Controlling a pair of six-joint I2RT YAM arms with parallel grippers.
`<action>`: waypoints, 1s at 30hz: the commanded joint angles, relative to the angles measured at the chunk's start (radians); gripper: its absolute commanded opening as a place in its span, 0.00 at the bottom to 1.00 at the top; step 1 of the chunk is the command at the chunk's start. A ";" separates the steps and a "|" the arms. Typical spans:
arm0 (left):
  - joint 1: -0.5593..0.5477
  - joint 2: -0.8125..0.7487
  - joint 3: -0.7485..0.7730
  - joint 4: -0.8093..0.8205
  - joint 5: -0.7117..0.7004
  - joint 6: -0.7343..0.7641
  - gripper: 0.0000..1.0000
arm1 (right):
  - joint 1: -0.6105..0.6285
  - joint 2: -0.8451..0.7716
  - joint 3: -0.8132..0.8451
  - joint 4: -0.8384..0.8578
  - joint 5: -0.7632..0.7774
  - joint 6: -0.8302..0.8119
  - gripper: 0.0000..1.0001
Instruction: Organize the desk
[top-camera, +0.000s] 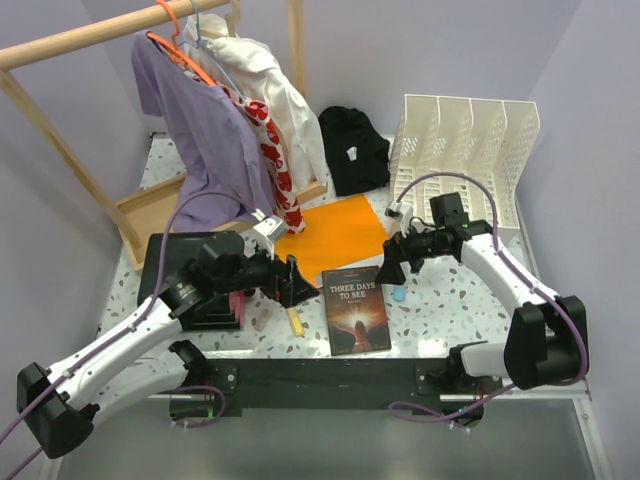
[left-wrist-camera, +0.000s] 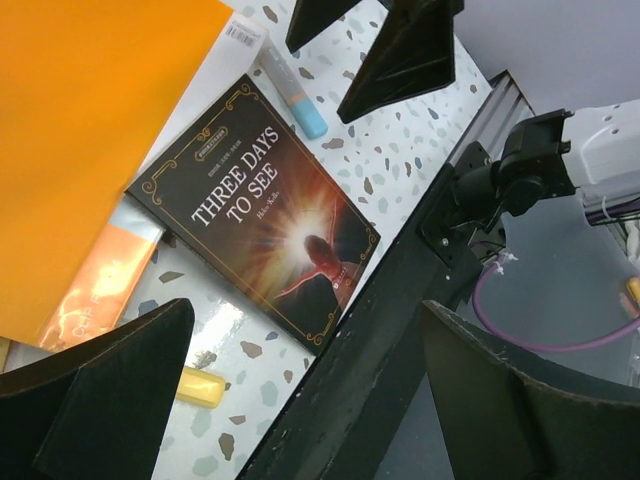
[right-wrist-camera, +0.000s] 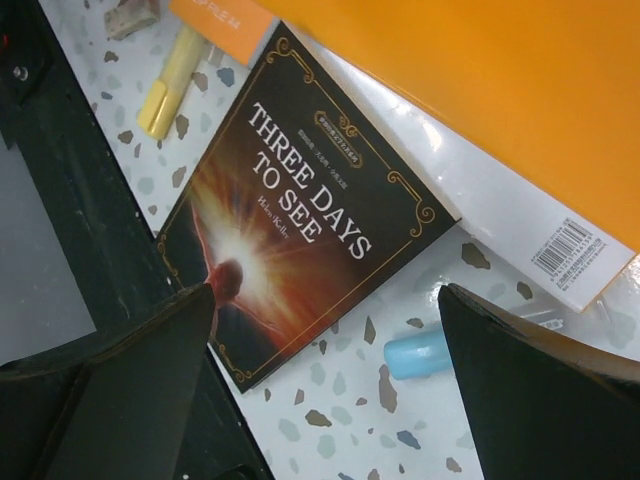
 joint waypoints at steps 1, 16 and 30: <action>-0.039 0.009 -0.034 0.112 -0.071 -0.042 1.00 | 0.005 0.046 -0.030 0.150 0.072 0.087 0.99; -0.115 0.083 -0.134 0.254 -0.198 -0.123 1.00 | 0.015 0.302 -0.017 0.258 0.055 0.270 0.96; -0.115 0.148 -0.227 0.402 -0.223 -0.178 1.00 | 0.017 0.443 -0.005 0.221 -0.074 0.300 0.69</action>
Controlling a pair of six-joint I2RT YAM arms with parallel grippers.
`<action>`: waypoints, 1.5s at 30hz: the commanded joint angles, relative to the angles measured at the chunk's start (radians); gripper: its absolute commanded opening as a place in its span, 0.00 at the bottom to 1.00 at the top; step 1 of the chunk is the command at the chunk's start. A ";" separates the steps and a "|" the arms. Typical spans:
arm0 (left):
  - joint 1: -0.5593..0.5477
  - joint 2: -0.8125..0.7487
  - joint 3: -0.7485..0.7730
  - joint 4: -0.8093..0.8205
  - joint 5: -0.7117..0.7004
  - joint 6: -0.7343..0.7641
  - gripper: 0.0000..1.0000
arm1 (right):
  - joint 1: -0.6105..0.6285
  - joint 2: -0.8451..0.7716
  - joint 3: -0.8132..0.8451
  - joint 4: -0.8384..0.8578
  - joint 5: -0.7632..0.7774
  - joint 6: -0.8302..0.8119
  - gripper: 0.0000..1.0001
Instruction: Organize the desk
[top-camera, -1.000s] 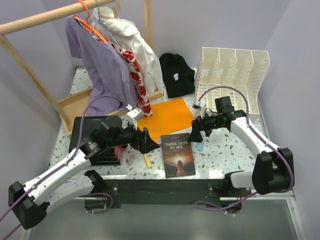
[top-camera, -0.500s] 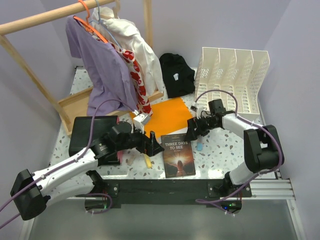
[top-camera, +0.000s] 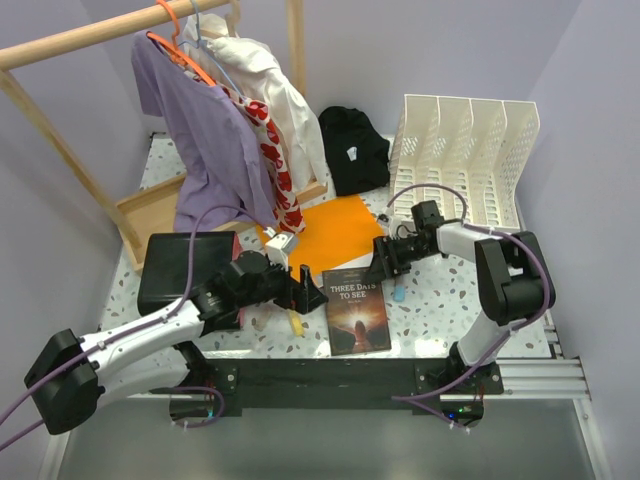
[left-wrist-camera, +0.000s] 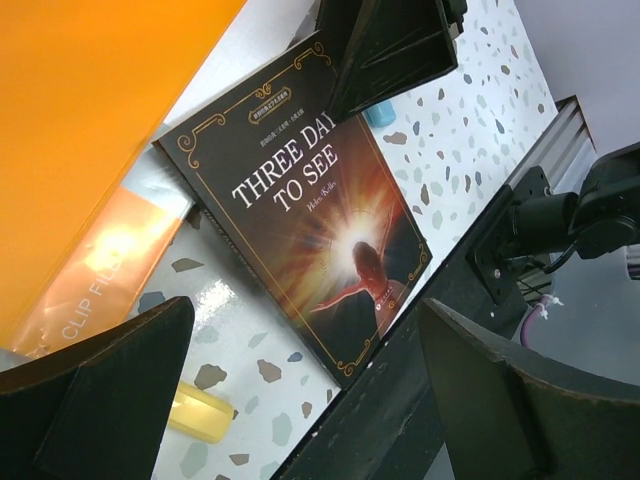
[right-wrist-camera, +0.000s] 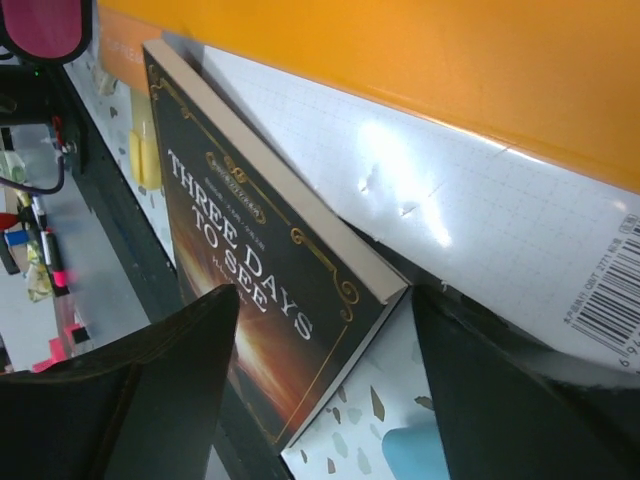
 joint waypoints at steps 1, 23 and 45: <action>-0.007 0.015 -0.019 0.108 -0.017 -0.023 0.99 | 0.005 0.053 0.025 -0.009 -0.012 0.013 0.66; -0.005 0.007 0.004 0.103 -0.038 -0.040 1.00 | -0.063 -0.120 0.192 -0.500 -0.228 -0.491 0.00; -0.005 0.131 -0.016 0.586 0.176 0.132 0.92 | -0.081 -0.353 0.398 -0.924 -0.406 -0.868 0.00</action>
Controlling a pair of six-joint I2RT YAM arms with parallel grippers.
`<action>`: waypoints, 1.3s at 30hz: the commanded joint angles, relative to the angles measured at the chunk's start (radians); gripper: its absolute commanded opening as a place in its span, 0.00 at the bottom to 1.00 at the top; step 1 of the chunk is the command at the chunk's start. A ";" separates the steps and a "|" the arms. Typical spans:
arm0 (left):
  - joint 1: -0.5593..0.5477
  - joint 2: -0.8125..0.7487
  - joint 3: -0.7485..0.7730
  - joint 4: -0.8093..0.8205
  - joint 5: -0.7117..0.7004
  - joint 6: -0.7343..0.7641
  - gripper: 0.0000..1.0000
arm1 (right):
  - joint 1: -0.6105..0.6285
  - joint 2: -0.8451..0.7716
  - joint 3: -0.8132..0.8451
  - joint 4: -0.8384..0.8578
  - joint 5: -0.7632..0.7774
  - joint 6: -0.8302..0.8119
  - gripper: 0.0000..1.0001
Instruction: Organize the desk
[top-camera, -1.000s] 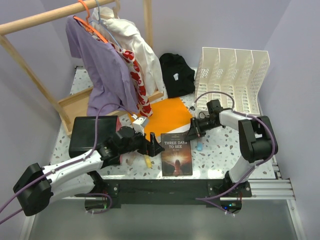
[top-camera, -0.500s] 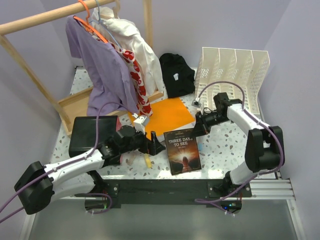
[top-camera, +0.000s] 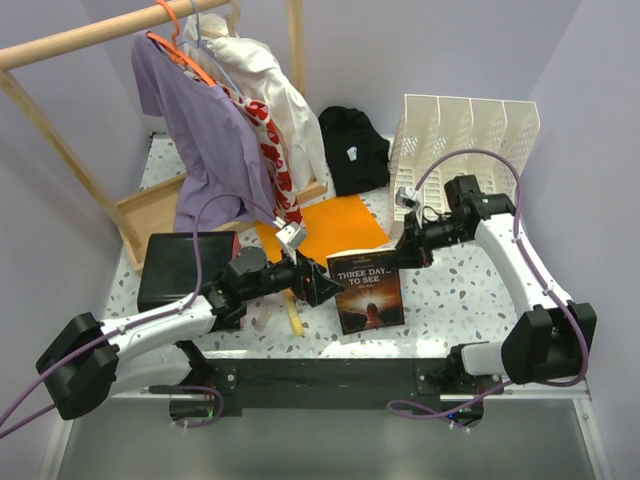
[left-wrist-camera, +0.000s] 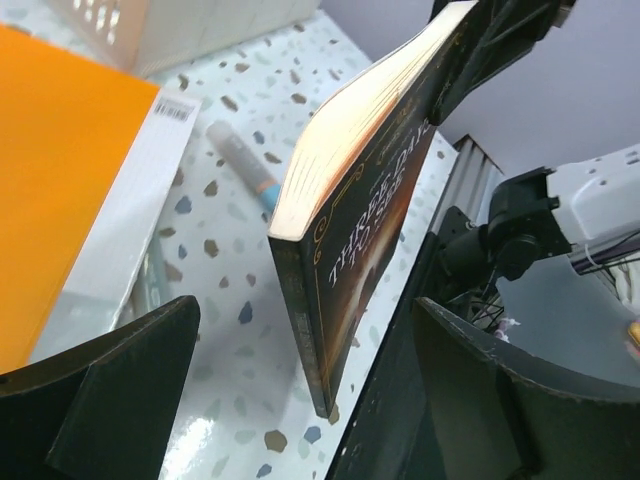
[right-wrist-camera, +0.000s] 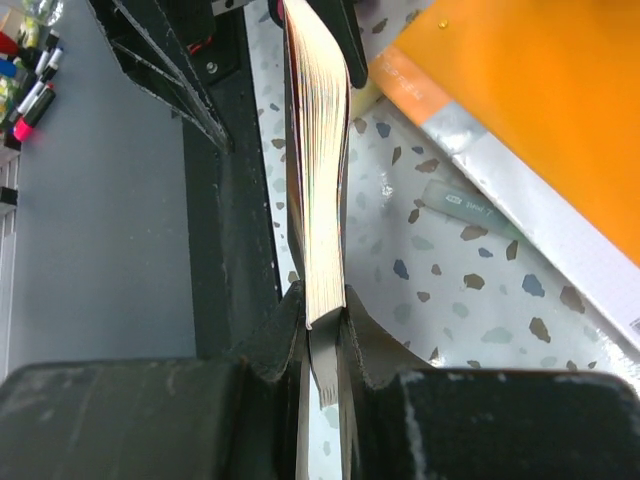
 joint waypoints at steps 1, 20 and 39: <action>-0.005 0.018 0.004 0.177 0.063 0.056 0.92 | -0.003 0.031 0.126 -0.241 -0.153 -0.189 0.00; -0.010 0.095 0.164 0.125 0.136 0.096 0.00 | -0.004 -0.034 0.129 -0.223 -0.137 -0.167 0.00; -0.010 -0.052 0.478 -0.298 -0.134 0.363 0.00 | -0.083 -0.459 -0.079 0.465 0.638 0.582 0.99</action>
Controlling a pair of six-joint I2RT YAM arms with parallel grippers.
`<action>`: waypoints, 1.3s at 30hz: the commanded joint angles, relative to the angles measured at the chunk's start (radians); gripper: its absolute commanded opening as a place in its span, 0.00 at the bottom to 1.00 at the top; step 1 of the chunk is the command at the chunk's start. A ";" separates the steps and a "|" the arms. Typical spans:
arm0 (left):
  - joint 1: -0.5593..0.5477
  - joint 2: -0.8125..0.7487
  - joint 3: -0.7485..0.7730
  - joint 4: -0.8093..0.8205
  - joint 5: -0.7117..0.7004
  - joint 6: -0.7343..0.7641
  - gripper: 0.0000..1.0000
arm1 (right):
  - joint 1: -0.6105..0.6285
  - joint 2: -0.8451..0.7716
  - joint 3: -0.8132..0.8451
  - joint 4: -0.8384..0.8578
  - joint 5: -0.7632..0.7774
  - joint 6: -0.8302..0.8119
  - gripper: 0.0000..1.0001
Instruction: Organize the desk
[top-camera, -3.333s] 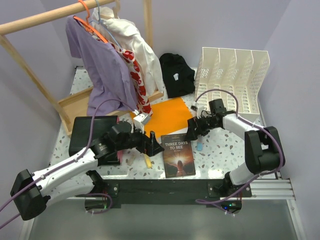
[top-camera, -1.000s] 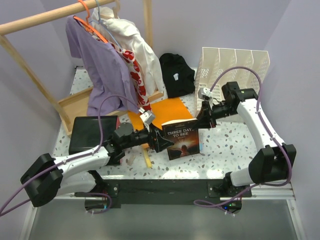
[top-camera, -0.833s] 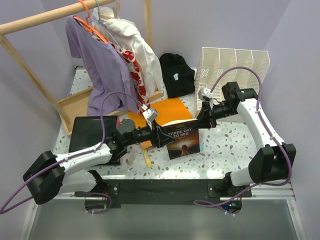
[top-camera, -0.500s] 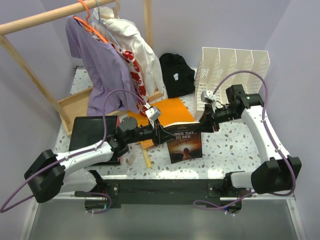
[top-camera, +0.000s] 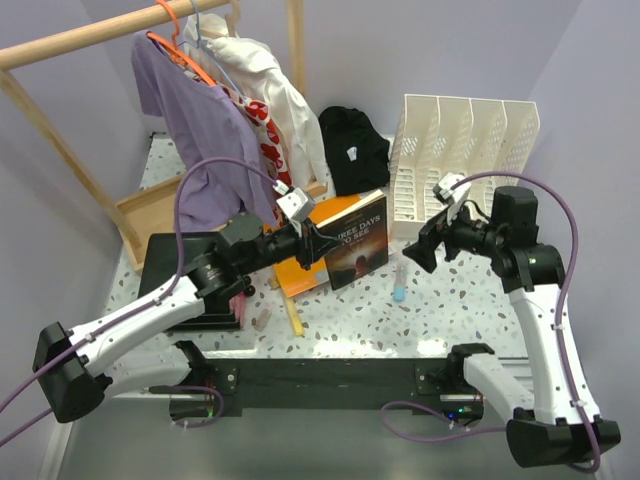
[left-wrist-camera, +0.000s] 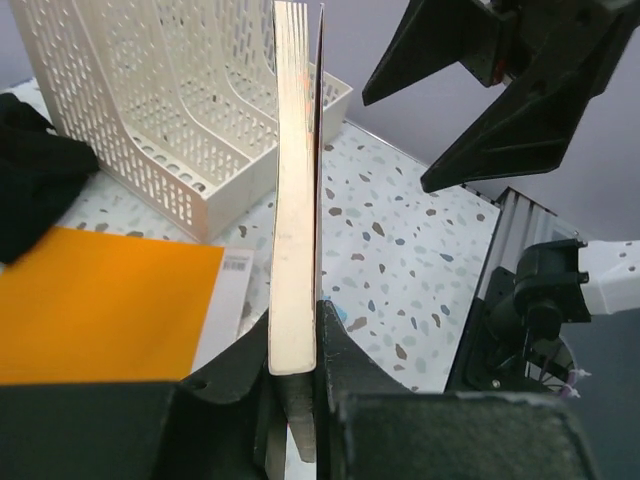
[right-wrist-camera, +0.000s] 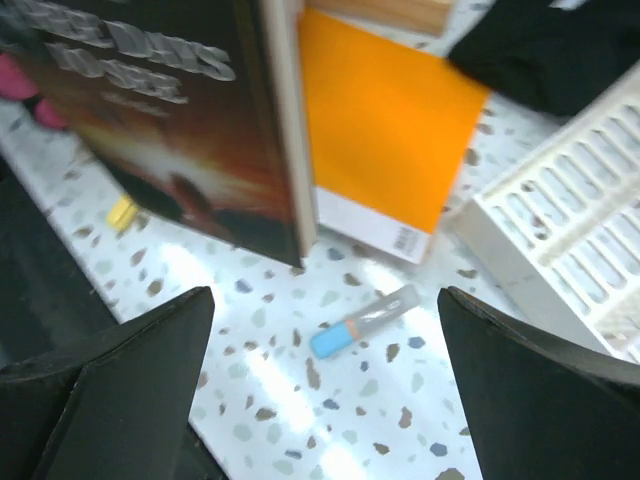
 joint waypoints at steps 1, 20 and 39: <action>0.001 -0.011 0.139 -0.019 -0.097 0.096 0.00 | -0.026 -0.050 -0.054 0.174 0.276 0.202 0.99; 0.001 0.254 0.480 -0.004 -0.221 0.151 0.00 | -0.182 -0.087 -0.260 0.409 0.329 0.302 0.99; -0.014 0.697 0.853 0.150 -0.449 -0.027 0.00 | -0.199 -0.145 -0.288 0.423 0.416 0.330 0.99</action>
